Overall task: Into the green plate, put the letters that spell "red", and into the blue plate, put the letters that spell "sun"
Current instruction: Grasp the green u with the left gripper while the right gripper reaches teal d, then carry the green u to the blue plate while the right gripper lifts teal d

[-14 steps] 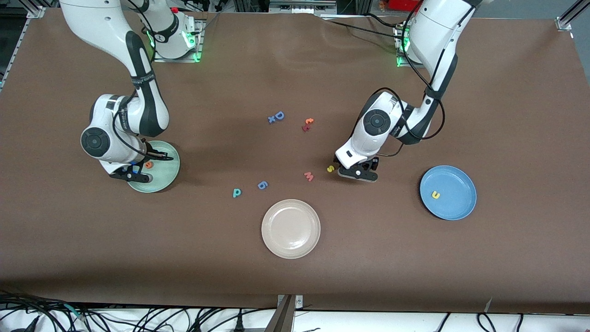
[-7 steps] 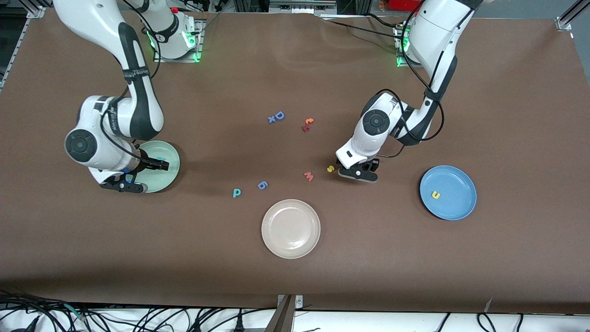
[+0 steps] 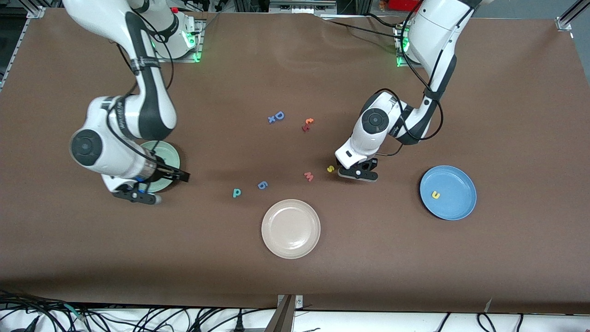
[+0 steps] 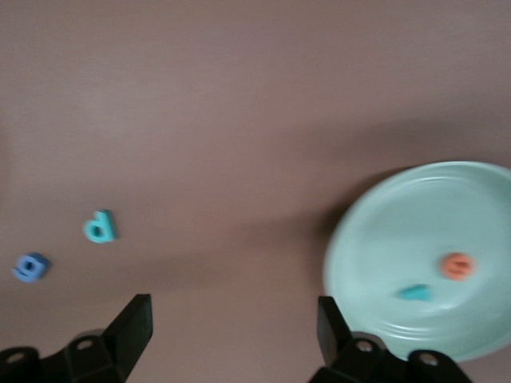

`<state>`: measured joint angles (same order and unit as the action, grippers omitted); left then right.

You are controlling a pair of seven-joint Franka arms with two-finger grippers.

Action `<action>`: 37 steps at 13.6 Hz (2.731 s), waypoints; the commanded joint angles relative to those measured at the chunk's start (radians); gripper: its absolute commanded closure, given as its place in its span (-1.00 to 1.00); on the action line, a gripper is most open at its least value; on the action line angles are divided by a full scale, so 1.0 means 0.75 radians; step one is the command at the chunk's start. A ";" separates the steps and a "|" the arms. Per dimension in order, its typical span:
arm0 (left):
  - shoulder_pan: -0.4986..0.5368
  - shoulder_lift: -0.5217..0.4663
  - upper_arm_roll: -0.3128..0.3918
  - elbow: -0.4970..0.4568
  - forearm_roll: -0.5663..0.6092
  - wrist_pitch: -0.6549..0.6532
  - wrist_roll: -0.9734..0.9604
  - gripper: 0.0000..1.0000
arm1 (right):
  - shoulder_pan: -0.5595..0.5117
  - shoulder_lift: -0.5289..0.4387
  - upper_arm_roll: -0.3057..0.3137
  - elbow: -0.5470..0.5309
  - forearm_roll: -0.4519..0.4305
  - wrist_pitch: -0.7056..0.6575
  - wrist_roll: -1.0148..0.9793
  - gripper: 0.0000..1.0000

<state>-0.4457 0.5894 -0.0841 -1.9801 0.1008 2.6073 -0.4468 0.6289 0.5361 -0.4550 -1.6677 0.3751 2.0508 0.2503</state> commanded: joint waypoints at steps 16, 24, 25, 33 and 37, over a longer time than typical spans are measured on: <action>0.003 -0.005 0.008 -0.013 0.052 0.013 -0.032 0.63 | 0.057 0.363 0.243 0.074 0.036 0.571 0.427 -0.71; 0.024 -0.015 0.010 -0.009 0.052 -0.008 -0.020 0.77 | 0.057 0.377 0.243 0.074 0.036 0.571 0.427 0.18; 0.030 -0.017 0.010 0.000 0.052 -0.032 -0.014 0.77 | 0.057 0.379 0.243 0.074 0.036 0.571 0.427 0.25; 0.250 -0.137 0.008 0.032 0.052 -0.296 0.446 0.77 | 0.057 0.382 0.243 0.074 0.028 0.571 0.421 0.82; 0.430 -0.170 0.008 0.038 0.050 -0.341 0.822 0.77 | 0.049 0.335 0.232 0.080 0.025 0.475 0.403 0.82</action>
<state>-0.1842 0.4871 -0.0675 -1.9451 0.1049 2.3757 0.0599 0.6678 0.7909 -0.2721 -1.6241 0.3870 2.4629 0.5636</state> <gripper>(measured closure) 0.727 0.709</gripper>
